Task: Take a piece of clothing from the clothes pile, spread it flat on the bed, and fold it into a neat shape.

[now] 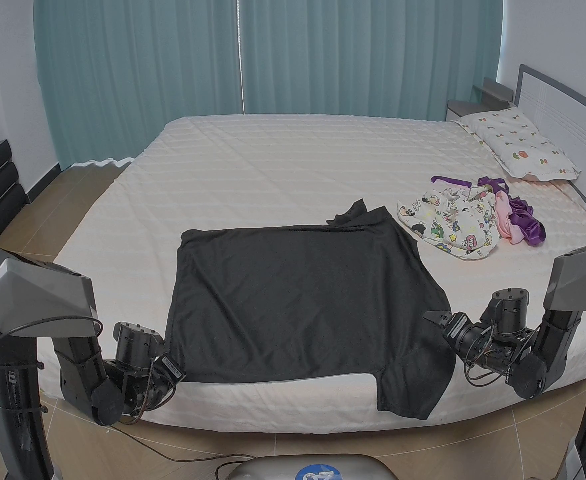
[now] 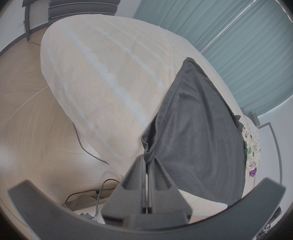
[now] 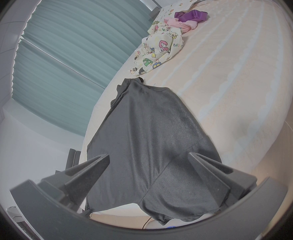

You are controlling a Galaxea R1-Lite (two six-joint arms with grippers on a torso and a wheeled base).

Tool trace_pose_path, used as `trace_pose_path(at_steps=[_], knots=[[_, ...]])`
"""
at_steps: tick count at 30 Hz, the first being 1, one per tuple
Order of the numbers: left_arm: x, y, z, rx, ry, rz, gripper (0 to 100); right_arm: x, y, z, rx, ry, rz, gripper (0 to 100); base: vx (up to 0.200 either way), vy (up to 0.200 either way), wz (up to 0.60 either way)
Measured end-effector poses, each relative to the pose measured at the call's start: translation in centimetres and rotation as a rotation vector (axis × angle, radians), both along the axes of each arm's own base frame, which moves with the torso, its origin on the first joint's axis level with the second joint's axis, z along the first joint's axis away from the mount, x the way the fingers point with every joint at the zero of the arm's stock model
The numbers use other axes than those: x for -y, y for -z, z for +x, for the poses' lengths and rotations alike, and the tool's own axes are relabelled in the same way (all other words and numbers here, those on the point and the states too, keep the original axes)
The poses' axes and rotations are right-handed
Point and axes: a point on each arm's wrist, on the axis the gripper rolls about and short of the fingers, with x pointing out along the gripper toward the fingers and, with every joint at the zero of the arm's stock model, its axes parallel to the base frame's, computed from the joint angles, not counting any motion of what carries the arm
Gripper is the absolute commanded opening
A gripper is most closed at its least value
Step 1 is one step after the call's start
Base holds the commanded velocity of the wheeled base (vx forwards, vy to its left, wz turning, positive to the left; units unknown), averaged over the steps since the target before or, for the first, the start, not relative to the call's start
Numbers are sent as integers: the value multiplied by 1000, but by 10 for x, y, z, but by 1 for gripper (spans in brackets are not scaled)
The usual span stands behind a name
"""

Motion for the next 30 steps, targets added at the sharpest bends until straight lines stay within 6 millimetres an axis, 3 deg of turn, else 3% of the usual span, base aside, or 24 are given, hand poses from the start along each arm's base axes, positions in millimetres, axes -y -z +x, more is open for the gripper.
trace_pose_path(at_steps=[16,30], knots=[[-9,-12,-1,55,-2,-97,0,20,13,0,-26,-25,-145,100,0,0,0],[-12,-16,3,101,-9,-171,0,20,29,12,-63,-63,-203,100,0,0,0]])
